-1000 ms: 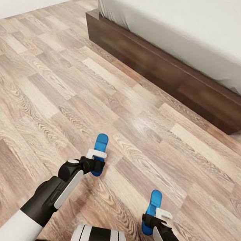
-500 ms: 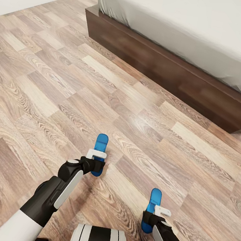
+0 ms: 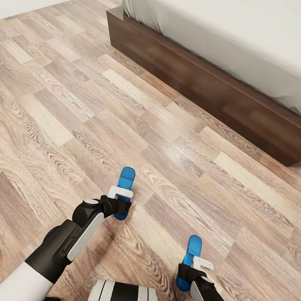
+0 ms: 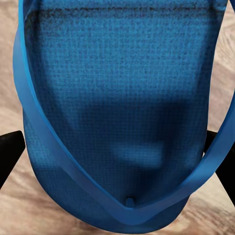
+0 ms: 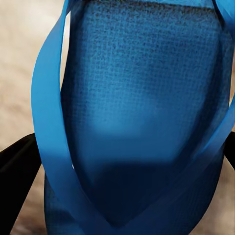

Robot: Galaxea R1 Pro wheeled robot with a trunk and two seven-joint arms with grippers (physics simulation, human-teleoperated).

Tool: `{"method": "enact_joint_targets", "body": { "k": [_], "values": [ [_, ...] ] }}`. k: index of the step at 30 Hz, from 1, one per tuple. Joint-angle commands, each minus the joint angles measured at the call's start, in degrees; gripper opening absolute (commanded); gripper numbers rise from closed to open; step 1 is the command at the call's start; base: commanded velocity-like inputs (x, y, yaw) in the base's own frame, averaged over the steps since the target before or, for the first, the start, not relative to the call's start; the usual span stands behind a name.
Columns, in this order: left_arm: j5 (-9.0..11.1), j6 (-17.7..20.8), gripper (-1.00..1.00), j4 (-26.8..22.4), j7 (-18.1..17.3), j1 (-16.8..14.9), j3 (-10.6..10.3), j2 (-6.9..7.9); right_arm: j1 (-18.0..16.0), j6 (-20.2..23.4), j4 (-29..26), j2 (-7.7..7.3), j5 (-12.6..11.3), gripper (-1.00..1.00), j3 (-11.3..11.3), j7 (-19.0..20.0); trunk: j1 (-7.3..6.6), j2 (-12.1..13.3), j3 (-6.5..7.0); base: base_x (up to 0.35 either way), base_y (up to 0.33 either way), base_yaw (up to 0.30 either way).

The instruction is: In the bedroom, move the book from the bed onto either nightstand, and place the two sandals side by side next to the bed.

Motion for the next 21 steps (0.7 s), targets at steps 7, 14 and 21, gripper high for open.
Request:
{"method": "enact_joint_targets", "body": {
  "k": [7, 14, 21],
  "values": [
    [0.63, 0.2, -1.0, -0.17, 0.57, -0.05, -0.08, -0.01, 0.0, -0.16, 0.55, -0.13, -0.28, -1.0, 0.06, -2.72, 0.02, 0.01, 0.18, 0.0, 0.0, 0.0],
    [0.69, 0.2, -1.0, -0.03, 0.57, -0.05, -0.09, -0.09, 0.0, -0.17, 0.31, -0.36, -0.28, -1.0, -0.04, -2.72, -0.16, 0.1, 1.73, 0.0, 0.0, 0.0],
    [0.69, 0.2, -1.0, 0.05, 0.57, -0.05, -0.09, -0.1, 0.0, -0.26, 0.2, -0.57, -0.23, -1.0, -0.12, -2.72, -0.34, 0.2, 3.28, 0.0, 0.0, 0.0]
  ]
}}
